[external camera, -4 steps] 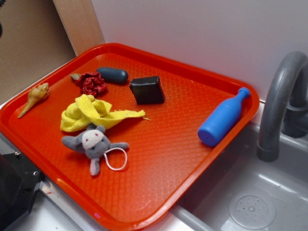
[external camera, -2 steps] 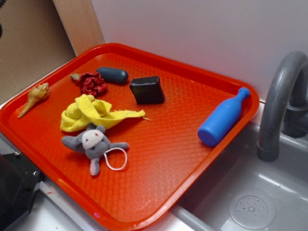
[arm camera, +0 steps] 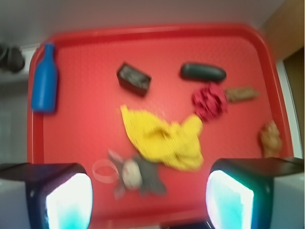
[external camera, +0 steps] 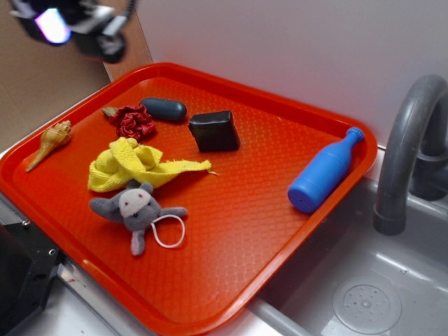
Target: Grab the black box.
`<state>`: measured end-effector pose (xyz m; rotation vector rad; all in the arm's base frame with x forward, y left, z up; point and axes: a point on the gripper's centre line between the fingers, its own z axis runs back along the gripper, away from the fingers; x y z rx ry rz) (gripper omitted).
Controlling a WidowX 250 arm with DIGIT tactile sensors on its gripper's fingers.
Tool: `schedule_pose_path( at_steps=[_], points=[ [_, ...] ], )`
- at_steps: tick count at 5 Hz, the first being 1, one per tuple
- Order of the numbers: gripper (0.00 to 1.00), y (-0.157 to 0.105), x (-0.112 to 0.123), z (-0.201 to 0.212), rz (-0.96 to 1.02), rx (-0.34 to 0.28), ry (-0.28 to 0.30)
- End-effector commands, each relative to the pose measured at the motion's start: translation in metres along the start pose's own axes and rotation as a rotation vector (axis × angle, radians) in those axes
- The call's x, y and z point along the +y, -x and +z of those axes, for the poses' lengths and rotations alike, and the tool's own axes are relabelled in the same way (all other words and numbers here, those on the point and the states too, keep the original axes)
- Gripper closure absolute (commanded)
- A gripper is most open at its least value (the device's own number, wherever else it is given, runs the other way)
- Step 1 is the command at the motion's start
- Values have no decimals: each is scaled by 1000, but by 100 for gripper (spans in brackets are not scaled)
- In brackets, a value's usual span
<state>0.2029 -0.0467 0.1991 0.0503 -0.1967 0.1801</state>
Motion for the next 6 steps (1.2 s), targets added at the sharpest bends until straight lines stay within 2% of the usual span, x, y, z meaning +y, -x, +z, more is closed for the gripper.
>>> schedule_pose_path(
  at_steps=[1,2,3,4,5,6],
  points=[
    [0,-69,-12,-38,87,9,-10],
    [0,-82,-5,-59,51,38,-4],
    [0,-80,-3,-63,-32,45,16],
    [0,-79,-2,-59,-286,36,15],
    [0,-84,-3,-69,-544,64,9],
    [0,-89,2,-79,-772,62,159]
  ],
)
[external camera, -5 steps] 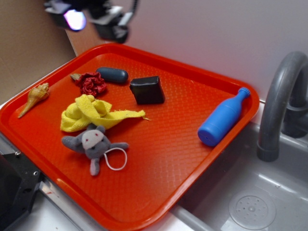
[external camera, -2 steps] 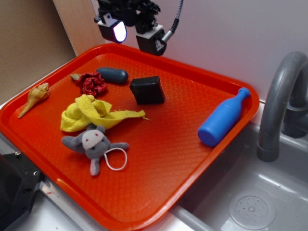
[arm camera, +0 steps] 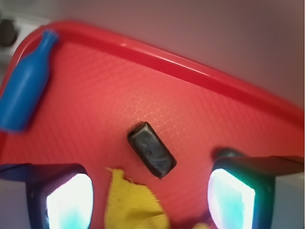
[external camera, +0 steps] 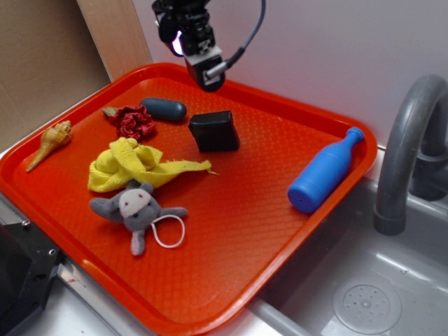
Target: Grab the black box.
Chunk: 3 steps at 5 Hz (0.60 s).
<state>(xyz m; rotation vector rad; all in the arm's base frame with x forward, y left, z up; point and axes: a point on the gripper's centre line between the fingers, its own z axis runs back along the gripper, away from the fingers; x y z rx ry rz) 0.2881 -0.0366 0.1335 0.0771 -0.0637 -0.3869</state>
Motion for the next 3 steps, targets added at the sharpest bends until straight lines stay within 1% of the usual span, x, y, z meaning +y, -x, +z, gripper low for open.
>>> schedule_pose_path(
  at_steps=[1,2,3],
  points=[
    [0,-8,21,-14,-371,-135,137],
    [0,-7,23,-44,-424,-135,64],
    [0,-19,-4,-70,-465,-21,10]
  ],
)
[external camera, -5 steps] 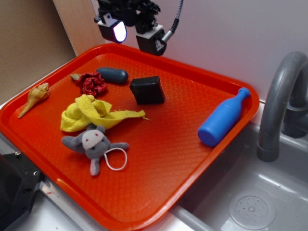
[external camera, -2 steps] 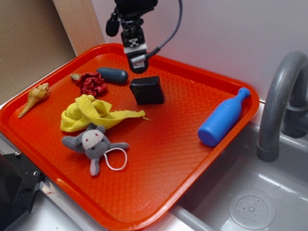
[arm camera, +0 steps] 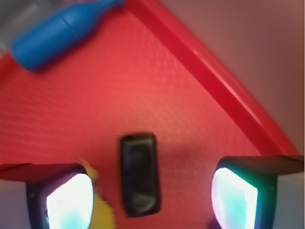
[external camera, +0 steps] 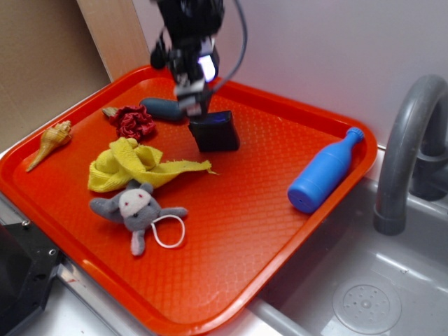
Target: Grab the black box.
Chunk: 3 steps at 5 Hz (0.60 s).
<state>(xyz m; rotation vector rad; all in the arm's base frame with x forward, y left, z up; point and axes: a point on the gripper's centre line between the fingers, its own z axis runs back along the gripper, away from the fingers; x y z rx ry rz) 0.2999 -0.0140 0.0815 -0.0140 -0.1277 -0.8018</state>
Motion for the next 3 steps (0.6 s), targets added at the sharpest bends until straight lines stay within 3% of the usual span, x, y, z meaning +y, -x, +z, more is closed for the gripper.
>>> schedule_pose_path(
  at_steps=[1,2,3],
  points=[
    [0,-23,-12,-31,-53,108,-40],
    [0,-24,-17,-33,-77,134,31],
    [0,-26,-21,-32,-114,125,31]
  ],
)
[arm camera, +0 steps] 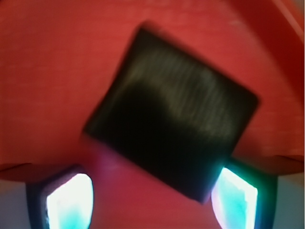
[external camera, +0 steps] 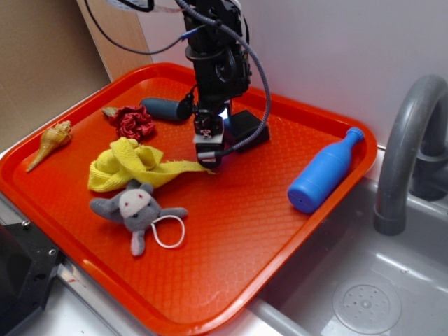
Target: Grab the black box.
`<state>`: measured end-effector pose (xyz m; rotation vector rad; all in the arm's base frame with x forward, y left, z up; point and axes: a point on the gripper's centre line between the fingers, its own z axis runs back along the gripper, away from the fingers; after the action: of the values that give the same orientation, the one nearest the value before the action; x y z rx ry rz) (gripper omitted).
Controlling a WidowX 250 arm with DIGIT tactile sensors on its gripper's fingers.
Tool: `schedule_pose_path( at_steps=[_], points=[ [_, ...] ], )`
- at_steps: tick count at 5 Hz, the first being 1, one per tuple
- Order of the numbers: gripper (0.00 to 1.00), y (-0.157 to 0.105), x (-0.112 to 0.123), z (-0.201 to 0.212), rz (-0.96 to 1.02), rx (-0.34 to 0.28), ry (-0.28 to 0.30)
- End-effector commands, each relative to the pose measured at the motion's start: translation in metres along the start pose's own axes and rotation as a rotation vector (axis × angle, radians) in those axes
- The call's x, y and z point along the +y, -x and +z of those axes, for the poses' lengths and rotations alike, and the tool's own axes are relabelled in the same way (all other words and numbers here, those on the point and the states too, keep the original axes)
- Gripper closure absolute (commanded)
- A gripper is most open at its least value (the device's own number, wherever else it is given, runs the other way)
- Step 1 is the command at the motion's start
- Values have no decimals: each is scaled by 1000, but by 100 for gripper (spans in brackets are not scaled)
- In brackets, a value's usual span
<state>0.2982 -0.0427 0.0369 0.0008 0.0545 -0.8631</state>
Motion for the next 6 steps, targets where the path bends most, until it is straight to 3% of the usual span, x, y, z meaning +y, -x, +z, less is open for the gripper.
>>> schedule_pose_path(
  at_steps=[1,2,3,5,6],
  points=[
    [0,-5,3,36,-104,-126,-68],
    [0,3,5,87,-119,-216,-142],
    [0,6,15,132,-178,-249,-151],
    [0,-19,17,101,-371,-179,-76],
    [0,-28,6,82,-625,-73,-110]
  ],
)
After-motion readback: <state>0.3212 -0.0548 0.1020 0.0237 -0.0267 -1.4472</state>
